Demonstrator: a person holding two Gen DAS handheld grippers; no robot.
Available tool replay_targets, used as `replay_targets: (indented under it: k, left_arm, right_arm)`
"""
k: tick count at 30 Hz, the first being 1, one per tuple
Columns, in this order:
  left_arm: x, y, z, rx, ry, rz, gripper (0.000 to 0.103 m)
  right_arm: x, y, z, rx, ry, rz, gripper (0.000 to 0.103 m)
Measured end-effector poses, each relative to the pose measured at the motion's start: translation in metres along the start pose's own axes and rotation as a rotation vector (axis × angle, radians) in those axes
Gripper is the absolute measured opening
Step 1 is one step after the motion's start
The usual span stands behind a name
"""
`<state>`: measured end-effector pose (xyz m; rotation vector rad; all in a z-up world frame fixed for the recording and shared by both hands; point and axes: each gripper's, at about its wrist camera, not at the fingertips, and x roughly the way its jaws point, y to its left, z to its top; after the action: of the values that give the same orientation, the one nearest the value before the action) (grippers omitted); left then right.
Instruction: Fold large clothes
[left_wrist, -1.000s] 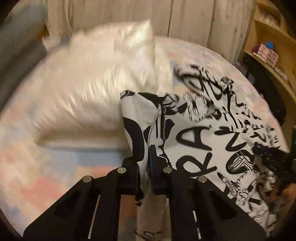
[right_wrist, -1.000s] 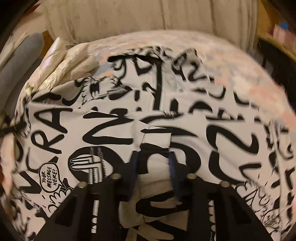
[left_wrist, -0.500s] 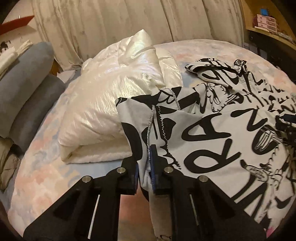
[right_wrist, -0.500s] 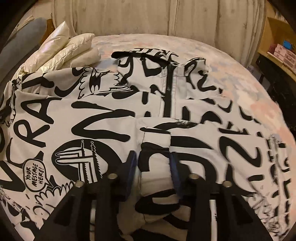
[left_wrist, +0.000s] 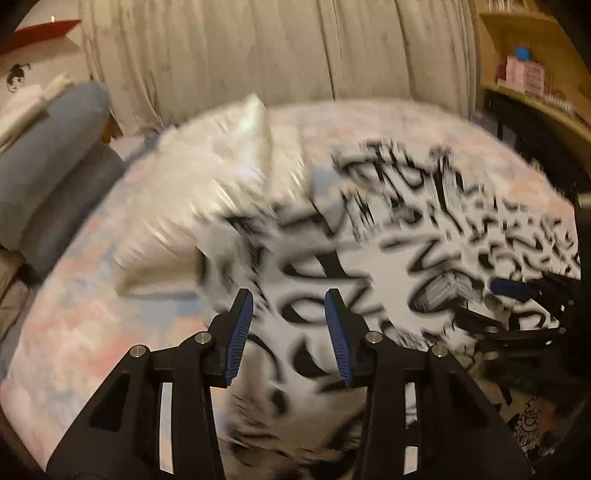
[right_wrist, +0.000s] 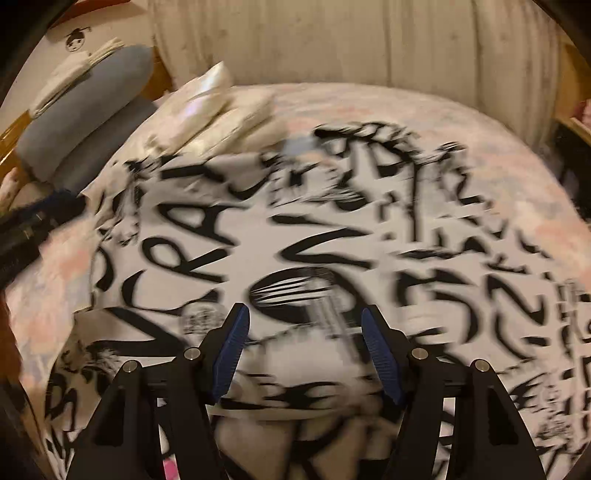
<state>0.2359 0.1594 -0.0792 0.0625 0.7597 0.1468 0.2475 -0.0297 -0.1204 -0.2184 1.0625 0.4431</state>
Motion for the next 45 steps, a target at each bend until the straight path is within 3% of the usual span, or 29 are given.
replay_targets:
  k: [5, 8, 11, 14, 20, 28, 45]
  left_arm:
    - [0.051, -0.030, -0.035, -0.023, 0.173, 0.009, 0.036]
    - [0.071, -0.027, -0.049, -0.037, 0.206, 0.036, 0.034]
    - [0.071, -0.016, -0.048, -0.085, 0.201, 0.022, 0.034]
    - [0.073, -0.008, -0.047, -0.096, 0.204, 0.030, 0.033]
    - [0.070, 0.000, -0.041, -0.091, 0.204, 0.028, 0.034]
    - [0.054, 0.002, -0.037, -0.123, 0.199, -0.002, 0.035]
    - [-0.036, -0.006, -0.035, -0.129, 0.117, -0.033, 0.055]
  right_arm:
    - [0.026, 0.008, -0.009, -0.013, 0.053, -0.028, 0.064]
    - [0.034, -0.011, -0.015, -0.023, 0.065, -0.139, 0.064]
    - [0.026, -0.044, -0.019, 0.045, 0.047, -0.152, 0.061]
    - [0.016, -0.073, -0.022, 0.086, 0.025, -0.249, 0.061]
    - [0.016, -0.110, -0.027, 0.199, 0.049, -0.179, 0.061]
    - [-0.002, -0.091, -0.022, 0.179, 0.021, -0.178, 0.061]
    - [-0.102, -0.070, -0.043, 0.183, -0.059, -0.180, 0.061]
